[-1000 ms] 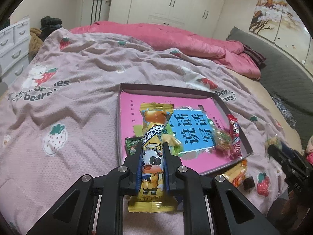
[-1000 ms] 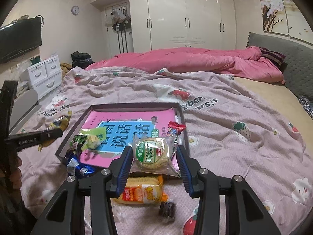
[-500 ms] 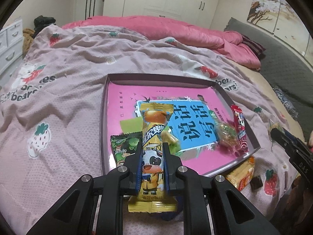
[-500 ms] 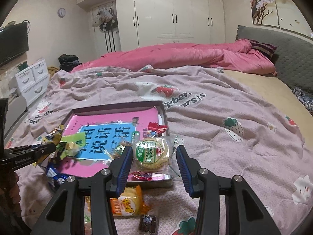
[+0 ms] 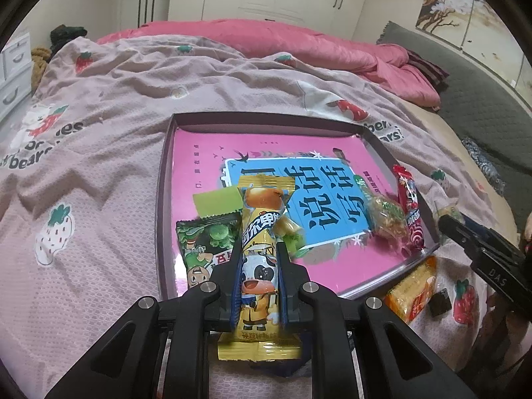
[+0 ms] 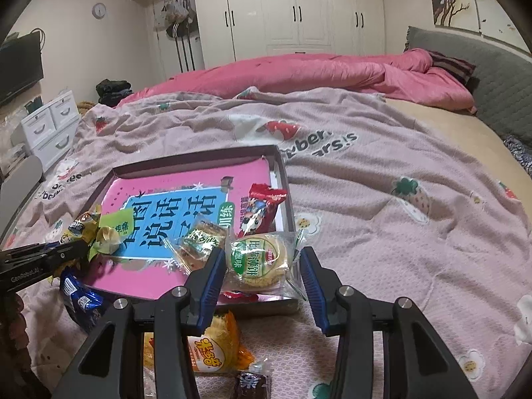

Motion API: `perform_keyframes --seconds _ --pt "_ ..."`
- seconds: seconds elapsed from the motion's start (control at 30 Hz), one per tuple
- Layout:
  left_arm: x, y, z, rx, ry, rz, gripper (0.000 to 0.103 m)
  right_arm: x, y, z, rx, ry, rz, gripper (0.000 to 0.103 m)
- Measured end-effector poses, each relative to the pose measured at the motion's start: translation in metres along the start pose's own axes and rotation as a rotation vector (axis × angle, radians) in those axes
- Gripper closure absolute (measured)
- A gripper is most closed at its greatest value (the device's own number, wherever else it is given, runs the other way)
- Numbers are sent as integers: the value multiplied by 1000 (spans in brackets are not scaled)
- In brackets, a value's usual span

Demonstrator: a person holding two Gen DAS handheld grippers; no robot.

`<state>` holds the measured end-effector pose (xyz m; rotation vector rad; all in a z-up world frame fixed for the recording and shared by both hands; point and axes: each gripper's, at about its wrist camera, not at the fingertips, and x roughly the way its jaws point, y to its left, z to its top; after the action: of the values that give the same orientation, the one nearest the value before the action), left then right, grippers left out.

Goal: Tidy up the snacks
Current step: 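Carry the yellow stick and the round pastry bag over the pink tray with both tools, then open the right tool to drop the pastry bag while the left tool releases the yellow stick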

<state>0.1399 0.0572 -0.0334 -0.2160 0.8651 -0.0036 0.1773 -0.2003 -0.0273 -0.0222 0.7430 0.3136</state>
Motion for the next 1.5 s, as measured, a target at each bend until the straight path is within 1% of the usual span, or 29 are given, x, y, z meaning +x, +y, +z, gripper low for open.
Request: perform_keyframes --seconds 0.2,0.53,1.3,1.5 --pt "0 -1 -1 4 1 0 85 8 -2 -2 6 18 7 56" --pt "1 0 -1 9 0 1 85 20 -1 -4 9 38 43 56" --pt "3 1 1 3 -8 7 85 21 -4 -4 26 40 65 55" --pt "4 3 2 5 -15 16 85 18 -2 -6 14 39 69 49"
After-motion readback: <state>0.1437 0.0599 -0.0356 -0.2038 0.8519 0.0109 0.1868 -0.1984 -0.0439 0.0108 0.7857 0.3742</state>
